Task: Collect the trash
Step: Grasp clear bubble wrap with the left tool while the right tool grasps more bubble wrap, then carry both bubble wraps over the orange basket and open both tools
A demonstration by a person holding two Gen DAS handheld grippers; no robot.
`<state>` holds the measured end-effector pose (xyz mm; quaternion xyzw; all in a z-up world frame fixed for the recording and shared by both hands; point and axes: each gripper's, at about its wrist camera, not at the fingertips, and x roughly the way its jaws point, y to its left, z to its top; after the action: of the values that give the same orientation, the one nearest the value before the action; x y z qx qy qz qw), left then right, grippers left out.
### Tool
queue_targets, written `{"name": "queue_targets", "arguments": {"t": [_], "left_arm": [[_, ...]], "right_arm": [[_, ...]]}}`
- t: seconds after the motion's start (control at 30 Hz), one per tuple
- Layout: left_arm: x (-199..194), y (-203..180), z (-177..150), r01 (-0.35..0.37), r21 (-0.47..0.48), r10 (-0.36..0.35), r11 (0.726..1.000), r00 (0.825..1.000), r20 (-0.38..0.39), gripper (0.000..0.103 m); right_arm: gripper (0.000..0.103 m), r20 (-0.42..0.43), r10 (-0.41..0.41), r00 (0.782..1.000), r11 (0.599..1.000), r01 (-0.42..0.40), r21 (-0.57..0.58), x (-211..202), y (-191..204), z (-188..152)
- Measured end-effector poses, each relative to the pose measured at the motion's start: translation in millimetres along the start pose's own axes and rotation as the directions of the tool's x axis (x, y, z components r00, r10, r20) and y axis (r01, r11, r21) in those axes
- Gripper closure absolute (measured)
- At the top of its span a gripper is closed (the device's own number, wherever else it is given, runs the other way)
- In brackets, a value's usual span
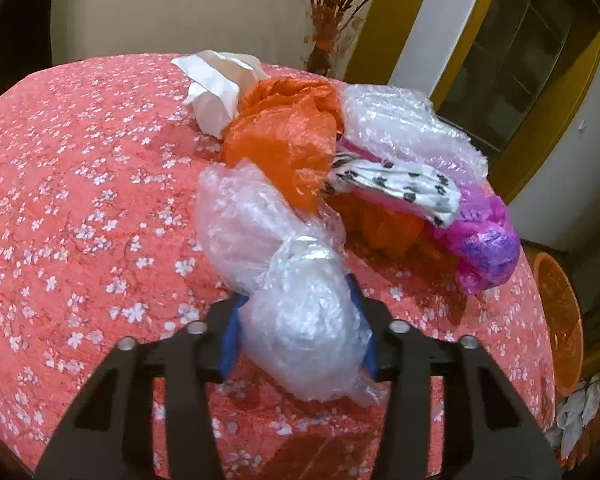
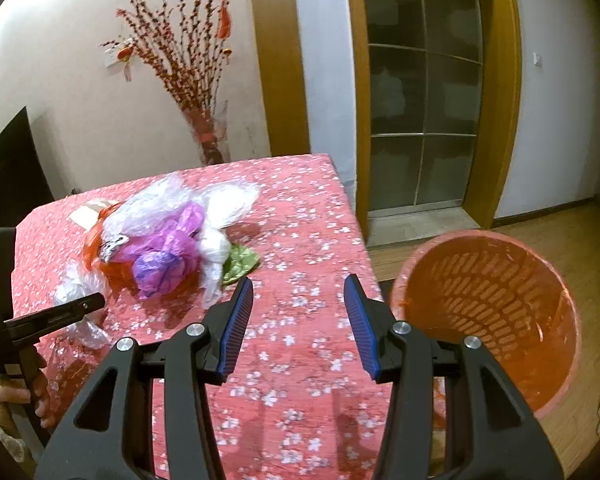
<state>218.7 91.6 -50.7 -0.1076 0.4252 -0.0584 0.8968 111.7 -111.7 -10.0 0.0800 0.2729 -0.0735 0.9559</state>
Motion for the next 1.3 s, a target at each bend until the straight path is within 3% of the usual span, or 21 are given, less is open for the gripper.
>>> {"name": "queue_targets", "arguments": {"t": [0.3,0.63,0.73,0.9,0.93,0.97,1.03,1.3], "left_arm": [[-37,19,-3,-0.038,0.036,0.034,0.999,0.995,0.088,0.070],[-86,65,-3,-0.127,0.009,0.123,0.992,0.975,0.184,0.070],[-87,79,4,-0.140,-0.020,0.142,0.990,0.972,0.188,0.070],[-77,92,12,-0.134,-0.042,0.139,0.990,0.975,0.171,0.070],[-75,93,13,-0.130,-0.044,0.136,0.991,0.977,0.167,0.070],[-74,92,14,-0.128,-0.044,0.133,0.991,0.977,0.165,0.070],[-71,92,16,-0.123,-0.039,0.127,0.992,0.979,0.160,0.069],[-72,74,18,-0.095,-0.004,0.094,0.995,0.980,0.175,0.069]], "right_arm": [[0.055,-0.005,0.100,0.995,0.995,-0.100,-0.032,16,40,20],[0.055,-0.058,0.252,0.966,0.967,-0.254,-0.031,74,114,61],[0.055,-0.090,0.255,0.963,0.966,-0.258,-0.027,96,130,70],[0.055,-0.182,0.188,0.965,0.977,-0.202,-0.067,130,146,61],[0.062,-0.196,0.183,0.963,0.977,-0.200,-0.073,133,146,57],[0.077,-0.206,0.180,0.962,0.976,-0.200,-0.083,134,147,52],[0.091,-0.208,0.190,0.959,0.972,-0.214,-0.099,132,147,48],[0.097,-0.073,0.208,0.975,0.970,-0.215,-0.116,76,127,62]]}}
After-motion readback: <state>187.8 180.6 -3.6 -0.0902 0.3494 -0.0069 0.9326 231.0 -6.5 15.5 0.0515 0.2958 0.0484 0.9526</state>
